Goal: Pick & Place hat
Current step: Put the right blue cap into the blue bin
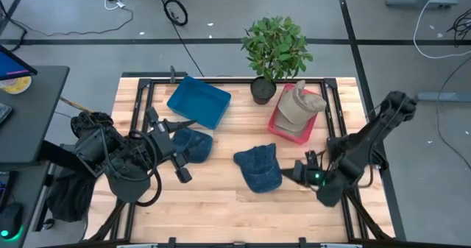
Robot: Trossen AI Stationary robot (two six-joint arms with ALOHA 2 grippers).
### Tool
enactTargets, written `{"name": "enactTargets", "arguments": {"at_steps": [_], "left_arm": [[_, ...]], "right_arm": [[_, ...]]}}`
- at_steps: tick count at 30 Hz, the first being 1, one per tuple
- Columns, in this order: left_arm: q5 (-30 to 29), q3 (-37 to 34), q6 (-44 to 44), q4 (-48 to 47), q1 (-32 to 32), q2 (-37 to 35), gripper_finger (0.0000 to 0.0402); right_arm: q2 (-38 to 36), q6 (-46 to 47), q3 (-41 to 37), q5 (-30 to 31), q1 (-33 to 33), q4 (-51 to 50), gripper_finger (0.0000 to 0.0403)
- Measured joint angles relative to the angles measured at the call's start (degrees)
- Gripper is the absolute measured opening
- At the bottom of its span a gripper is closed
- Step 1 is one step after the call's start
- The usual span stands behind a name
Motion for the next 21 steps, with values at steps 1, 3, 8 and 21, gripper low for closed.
{"name": "enactTargets", "arguments": {"at_steps": [1, 3, 8, 21], "left_arm": [[0.0, 0.0, 0.0, 0.0, 0.0, 0.0, 0.021], [0.0, 0.0, 0.0, 0.0, 0.0, 0.0, 0.021], [0.0, 0.0, -0.7, 0.0, 0.2, 0.0, 0.021], [0.0, 0.0, -0.5, 1.2, 0.2, 0.0, 0.021]], "right_arm": [[1.2, 0.0, 0.0, -0.4, 0.4, 1.9, 0.0002], [3.8, 0.2, 0.0, -0.4, 1.0, 5.8, 0.0002], [9.4, 0.8, 0.0, -1.1, 2.5, 11.0, 0.0001], [17.0, -0.5, 0.0, -3.2, 2.6, 16.6, 0.0001]]}}
